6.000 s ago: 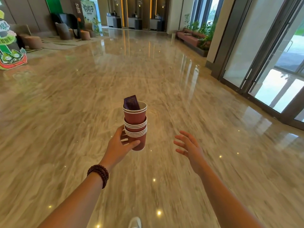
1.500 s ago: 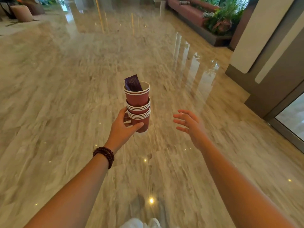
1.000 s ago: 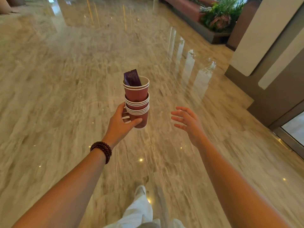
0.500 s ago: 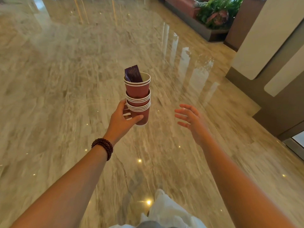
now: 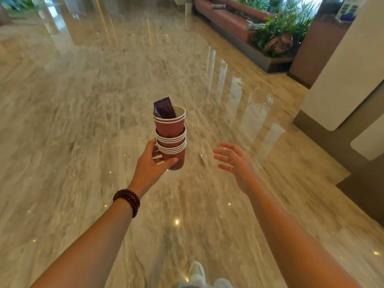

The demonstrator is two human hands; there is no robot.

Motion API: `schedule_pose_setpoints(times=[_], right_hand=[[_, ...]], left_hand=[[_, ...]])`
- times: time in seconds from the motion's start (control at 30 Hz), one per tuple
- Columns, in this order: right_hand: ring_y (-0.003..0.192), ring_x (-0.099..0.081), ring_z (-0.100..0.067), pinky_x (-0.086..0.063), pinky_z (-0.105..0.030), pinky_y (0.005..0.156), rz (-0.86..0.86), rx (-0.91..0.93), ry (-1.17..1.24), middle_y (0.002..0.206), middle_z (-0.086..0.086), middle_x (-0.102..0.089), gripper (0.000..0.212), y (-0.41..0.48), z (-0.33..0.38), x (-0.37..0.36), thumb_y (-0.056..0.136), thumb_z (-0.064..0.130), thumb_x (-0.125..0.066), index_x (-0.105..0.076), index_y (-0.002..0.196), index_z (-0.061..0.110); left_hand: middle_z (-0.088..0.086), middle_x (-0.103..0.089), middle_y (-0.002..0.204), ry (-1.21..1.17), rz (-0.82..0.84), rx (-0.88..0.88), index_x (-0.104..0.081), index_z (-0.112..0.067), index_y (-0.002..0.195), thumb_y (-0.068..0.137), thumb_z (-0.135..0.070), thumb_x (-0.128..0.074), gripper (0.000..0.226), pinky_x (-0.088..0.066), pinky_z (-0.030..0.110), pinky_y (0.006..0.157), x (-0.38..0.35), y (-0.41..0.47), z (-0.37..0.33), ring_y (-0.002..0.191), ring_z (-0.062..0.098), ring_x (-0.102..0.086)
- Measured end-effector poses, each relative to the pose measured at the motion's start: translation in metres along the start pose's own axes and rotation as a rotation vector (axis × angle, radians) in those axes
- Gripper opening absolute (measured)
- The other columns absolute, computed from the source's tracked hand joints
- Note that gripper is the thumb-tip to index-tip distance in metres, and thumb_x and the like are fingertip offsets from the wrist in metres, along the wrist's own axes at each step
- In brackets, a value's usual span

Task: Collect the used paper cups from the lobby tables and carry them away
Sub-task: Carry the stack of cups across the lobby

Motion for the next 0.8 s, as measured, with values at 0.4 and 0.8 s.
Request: schedule_pose_setpoints(times=[0.4, 0.8], right_hand=[[0.1, -0.067, -0.017, -0.054, -0.033, 0.081, 0.039, 0.014, -0.044, 0.109, -0.003, -0.07, 0.022, 0.207, 0.033, 0.004, 0.094, 0.026, -0.053, -0.06, 0.114, 0.021], [0.099, -0.067, -0.019, -0.051, -0.029, 0.073, -0.036, 0.043, 0.014, 0.107, -0.003, -0.071, 0.023, 0.46, 0.076, -0.031, 0.092, 0.027, -0.056, -0.06, 0.114, 0.02]], left_hand=[[-0.014, -0.06, 0.114, -0.029, -0.006, 0.004, -0.045, -0.027, 0.128, 0.073, -0.025, -0.079, 0.064, -0.051, 0.013, 0.076, -0.029, 0.201, 0.017, 0.1, -0.003, -0.06], [-0.008, -0.061, 0.116, -0.041, 0.076, -0.028, -0.048, -0.029, 0.126, 0.07, -0.029, -0.08, 0.065, -0.053, 0.028, 0.085, -0.026, 0.478, 0.043, 0.098, -0.005, -0.061]])
Point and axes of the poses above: each hand's wrist, its own y-axis towards the middle knuckle, its own x-axis out of the back of the hand, z = x × y, the point moved 1 cm from there along y, towards the middle knuckle
